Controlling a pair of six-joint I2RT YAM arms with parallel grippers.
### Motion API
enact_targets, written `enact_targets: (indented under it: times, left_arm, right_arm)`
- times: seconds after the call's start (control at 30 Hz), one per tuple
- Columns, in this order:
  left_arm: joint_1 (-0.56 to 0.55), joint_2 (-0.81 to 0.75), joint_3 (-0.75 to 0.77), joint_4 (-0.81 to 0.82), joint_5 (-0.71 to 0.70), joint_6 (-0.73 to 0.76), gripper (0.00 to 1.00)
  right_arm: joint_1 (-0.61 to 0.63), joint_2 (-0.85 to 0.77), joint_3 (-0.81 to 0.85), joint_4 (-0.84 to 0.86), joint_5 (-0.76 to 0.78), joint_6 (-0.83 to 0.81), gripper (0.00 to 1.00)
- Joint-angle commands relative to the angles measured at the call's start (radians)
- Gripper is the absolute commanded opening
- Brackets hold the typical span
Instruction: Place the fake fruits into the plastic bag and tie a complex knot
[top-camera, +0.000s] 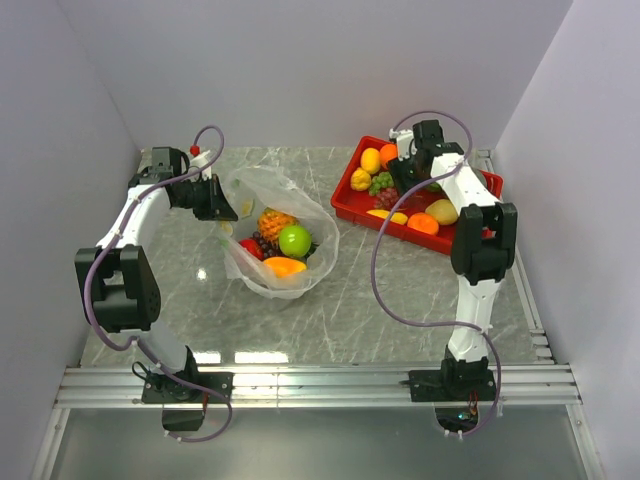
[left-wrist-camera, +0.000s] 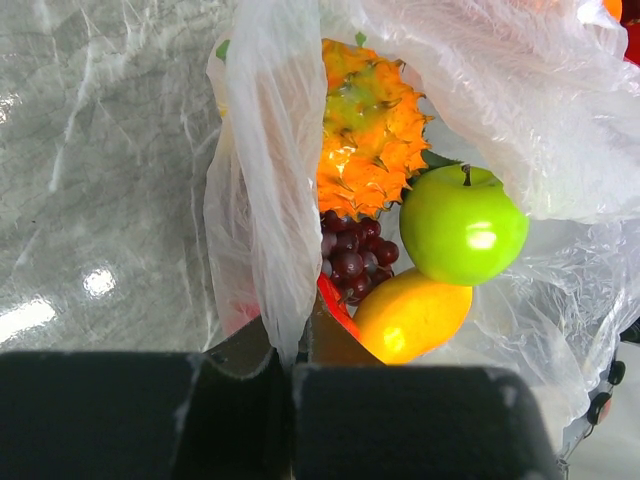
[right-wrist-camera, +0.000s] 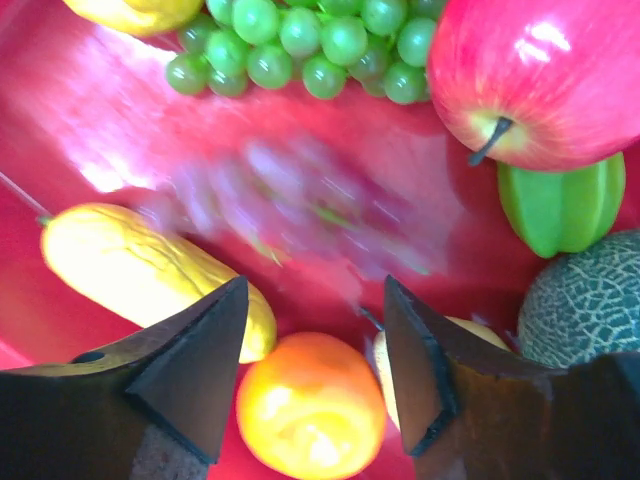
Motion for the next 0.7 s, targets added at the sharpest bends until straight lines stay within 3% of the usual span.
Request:
enact_targets:
  times: [0.0,0.23,0.43,0.67]
  left_arm:
    - [0.002,-0.005,0.037,0.001,0.025,0.016,0.05]
    - [0.003,0.001,0.029,0.005,0.032,0.013,0.05]
    - [0.003,0.002,0.03,0.002,0.027,0.017,0.05]
    - [0.005,0.005,0.029,-0.001,0.025,0.019,0.05]
  right_arm:
    - [-0.005,-0.022,0.031,-0.005,0.049,-0.043,0.64]
    - [-0.005,0.088,0.087,0.032,0.129,-0.07,0.72]
    - [-0.003,0.211,0.195,0.019,0.155,-0.075,0.73]
    - [-0.005,0.262,0.202,-0.025,0.06,-0.113,0.7]
